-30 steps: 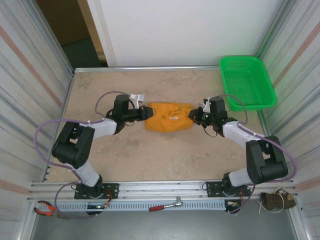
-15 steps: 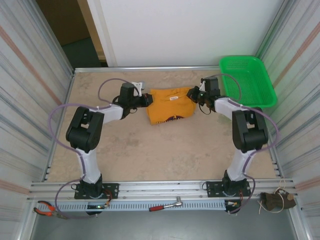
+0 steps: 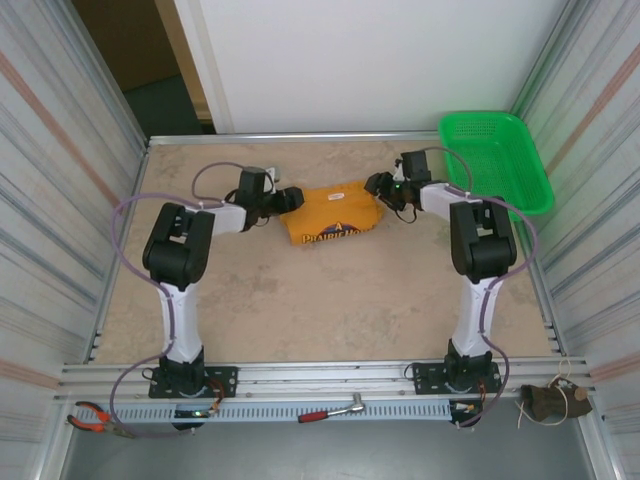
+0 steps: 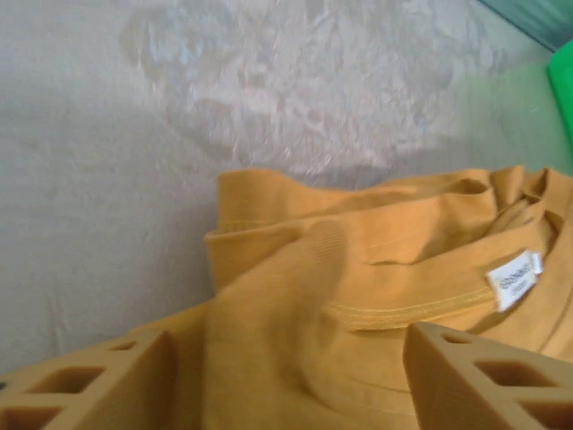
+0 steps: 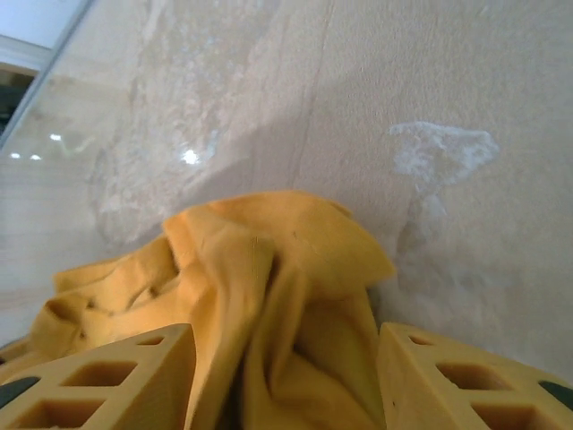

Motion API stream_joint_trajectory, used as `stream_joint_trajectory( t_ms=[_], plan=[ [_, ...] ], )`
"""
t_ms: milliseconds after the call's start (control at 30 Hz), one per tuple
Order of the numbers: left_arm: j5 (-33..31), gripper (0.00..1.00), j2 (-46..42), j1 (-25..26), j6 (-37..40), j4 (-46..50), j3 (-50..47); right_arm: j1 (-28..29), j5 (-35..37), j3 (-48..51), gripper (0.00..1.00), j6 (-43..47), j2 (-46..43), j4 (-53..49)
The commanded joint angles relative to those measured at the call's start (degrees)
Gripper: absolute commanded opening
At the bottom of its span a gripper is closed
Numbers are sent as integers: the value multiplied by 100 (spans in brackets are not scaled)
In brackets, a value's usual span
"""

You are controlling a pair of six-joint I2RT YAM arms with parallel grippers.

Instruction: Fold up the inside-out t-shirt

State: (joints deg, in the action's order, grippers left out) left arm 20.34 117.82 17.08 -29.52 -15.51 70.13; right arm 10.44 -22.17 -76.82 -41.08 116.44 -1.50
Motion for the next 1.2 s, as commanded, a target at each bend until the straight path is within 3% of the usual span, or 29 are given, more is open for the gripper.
stream_joint_trajectory(
  t_ms=[0,33,133,200,333,500,767,933,1167],
  plan=[
    [255,89,-840,-130,-145,538,349,-112,-148,312,54,51,-1049,-211],
    [317,98,-998,-135,-191,634,355,-100,-219,391,53,56,-1204,-226],
    [493,99,-1449,53,-284,1037,334,37,-437,517,46,15,-1412,-276],
    [500,99,-1701,283,-436,1025,137,189,-591,532,37,-102,-1318,-178],
    [699,99,-1743,723,-1099,104,-420,452,-840,502,24,-570,-748,459],
    [980,99,-1023,863,-2053,-1381,-1020,490,-1031,561,21,-1236,37,1413],
    [928,99,-252,553,-2422,-2292,-1489,373,-1052,806,22,-1166,173,1415],
    [1073,99,-884,500,-1820,-1457,-1068,303,-1121,486,23,-796,-253,958],
    [1012,99,-992,85,-924,389,-109,267,-1070,-164,22,-678,238,590]
  ],
)
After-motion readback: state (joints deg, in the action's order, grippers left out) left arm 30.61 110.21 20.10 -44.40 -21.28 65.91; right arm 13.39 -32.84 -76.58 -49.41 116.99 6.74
